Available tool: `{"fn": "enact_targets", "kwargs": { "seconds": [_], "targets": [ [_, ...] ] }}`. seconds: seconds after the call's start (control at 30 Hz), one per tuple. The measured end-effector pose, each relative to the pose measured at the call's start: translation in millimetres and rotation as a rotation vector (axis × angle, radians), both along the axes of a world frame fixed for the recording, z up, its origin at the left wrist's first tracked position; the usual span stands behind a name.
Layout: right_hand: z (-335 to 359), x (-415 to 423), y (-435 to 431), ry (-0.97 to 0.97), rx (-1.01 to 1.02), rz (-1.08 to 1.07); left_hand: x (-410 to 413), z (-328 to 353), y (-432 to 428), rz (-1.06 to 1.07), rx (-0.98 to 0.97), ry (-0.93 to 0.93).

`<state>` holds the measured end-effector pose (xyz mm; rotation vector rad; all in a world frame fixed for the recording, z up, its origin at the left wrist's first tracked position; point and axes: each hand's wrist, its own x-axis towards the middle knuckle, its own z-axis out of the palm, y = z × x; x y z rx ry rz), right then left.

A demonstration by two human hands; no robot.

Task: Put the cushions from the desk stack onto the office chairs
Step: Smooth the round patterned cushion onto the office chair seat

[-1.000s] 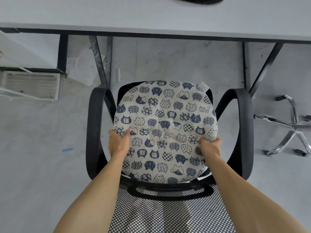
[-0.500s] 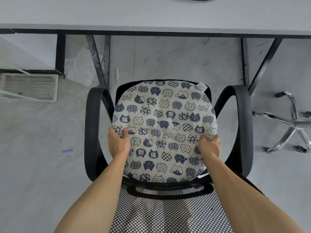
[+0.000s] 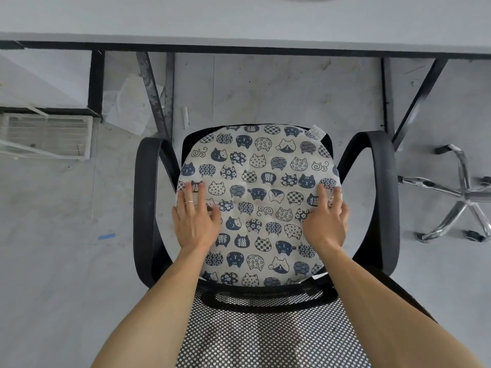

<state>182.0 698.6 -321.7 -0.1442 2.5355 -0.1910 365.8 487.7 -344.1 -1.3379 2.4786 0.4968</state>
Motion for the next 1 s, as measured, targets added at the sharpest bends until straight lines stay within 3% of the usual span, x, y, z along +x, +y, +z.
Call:
{"fn": "enact_targets", "kwargs": {
  "seconds": [0.2, 0.47, 0.83, 1.0],
  "targets": [
    [-1.4, -18.4, 5.5, -0.256, 0.116, 0.142, 0.7, -7.7, -27.6, -0.043, 0.299, -0.167],
    [87.9, -24.2, 0.1, -0.305, 0.089, 0.3, -29.4, 66.7, -8.5, -0.187, 0.276, -0.399],
    [317.5, -4.5, 72.2, 0.003, -0.155, 0.374, -69.4, 278.5, 90.3, -0.355, 0.301, -0.004],
    [384.8, -31.2, 134.2, 0.268, -0.302, 0.479, -109.7, 366.5, 146.2, -0.428, 0.151, 0.156]
  ]
}}
